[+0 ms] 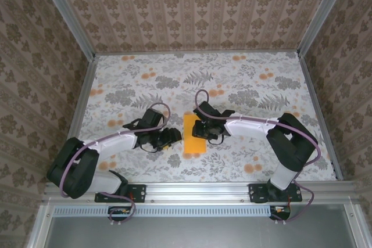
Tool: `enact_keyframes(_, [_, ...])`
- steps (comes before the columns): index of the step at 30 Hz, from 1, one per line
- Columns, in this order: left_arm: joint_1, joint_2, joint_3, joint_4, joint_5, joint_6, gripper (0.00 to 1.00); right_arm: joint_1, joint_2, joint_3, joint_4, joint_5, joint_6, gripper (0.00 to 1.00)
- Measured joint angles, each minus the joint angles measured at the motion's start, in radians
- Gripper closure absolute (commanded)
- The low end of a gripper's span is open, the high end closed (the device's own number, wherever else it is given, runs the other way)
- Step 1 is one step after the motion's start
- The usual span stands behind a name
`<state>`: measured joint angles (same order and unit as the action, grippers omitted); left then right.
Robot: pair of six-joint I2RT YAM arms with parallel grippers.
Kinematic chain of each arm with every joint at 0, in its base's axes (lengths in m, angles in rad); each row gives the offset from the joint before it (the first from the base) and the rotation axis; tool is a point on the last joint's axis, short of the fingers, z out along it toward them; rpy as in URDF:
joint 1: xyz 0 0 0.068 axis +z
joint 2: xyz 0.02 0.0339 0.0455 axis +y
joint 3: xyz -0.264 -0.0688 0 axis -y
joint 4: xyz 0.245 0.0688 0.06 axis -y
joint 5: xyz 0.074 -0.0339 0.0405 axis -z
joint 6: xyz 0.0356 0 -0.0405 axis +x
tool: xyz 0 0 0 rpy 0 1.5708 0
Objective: Fold a paper plane with a square sheet of paper (pick it up from the middle)
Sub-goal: Fold the triangle a second time at the center of the table.
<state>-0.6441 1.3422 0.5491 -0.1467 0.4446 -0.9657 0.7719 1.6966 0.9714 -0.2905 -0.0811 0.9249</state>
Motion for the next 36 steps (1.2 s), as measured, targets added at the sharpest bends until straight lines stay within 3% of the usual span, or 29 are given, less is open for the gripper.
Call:
enact_keyframes(4, [-0.04, 0.0, -0.006, 0.041, 0.013, -0.04, 0.53, -0.005, 0.021, -0.011, 0.008, -0.001, 0.004, 0.75])
enact_keyframes(15, [-0.089, 0.005, -0.006, 0.066, 0.019, -0.076, 0.54, -0.027, -0.03, -0.154, 0.18, -0.029, 0.03, 0.73])
enact_keyframes(36, [-0.14, 0.071, 0.017, 0.066, -0.014, -0.09, 0.54, -0.039, -0.046, -0.18, 0.18, -0.03, 0.054, 0.74])
